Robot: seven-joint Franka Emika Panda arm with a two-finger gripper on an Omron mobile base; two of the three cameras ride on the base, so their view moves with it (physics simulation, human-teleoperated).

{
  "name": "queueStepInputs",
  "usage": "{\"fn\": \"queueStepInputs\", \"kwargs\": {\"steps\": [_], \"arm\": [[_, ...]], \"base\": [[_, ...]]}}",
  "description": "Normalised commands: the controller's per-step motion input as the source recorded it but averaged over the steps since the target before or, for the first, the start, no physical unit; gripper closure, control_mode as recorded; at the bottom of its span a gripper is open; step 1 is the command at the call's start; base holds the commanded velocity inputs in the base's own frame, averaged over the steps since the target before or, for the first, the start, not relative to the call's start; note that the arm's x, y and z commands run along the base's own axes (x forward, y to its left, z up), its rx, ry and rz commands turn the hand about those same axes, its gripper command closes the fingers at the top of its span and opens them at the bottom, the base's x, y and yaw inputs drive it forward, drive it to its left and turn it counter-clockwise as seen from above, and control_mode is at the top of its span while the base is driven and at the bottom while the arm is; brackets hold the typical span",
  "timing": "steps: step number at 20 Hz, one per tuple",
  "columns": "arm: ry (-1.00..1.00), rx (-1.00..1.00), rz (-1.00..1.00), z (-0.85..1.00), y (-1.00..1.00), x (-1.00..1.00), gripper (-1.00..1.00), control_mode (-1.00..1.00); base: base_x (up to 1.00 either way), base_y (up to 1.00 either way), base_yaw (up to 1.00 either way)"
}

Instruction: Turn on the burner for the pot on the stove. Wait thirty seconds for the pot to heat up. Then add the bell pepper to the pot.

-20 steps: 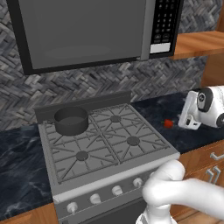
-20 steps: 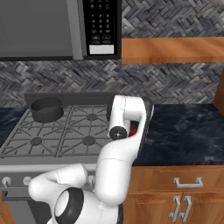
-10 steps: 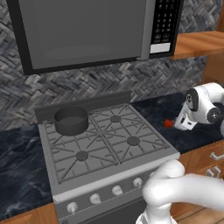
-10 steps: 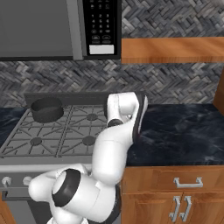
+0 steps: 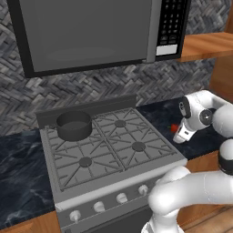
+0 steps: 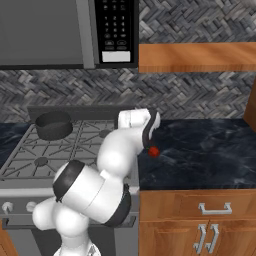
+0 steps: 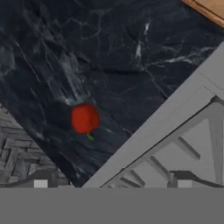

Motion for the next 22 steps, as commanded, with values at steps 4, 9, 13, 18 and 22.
{"fn": "queueStepInputs", "kwargs": {"steps": [4,9,13,18,22], "arm": [[0.13,0.15,-0.29,0.7,-0.21,0.0,-1.0,-1.0],[0.07,0.04,-0.29,0.55,-0.27,0.0,-1.0,-1.0],[0.39,0.01,-0.14,0.38,-0.18,0.24,-1.0,-1.0],[0.2,0.07,0.0,0.26,-0.29,0.09,-1.0,-1.0],[0.0,0.28,-0.04,0.29,-0.52,0.0,-1.0,-1.0]], "base": [[0.0,0.0,0.0],[0.0,0.0,0.0],[0.0,0.0,0.0],[0.0,0.0,0.0],[0.0,0.0,0.0]]}}
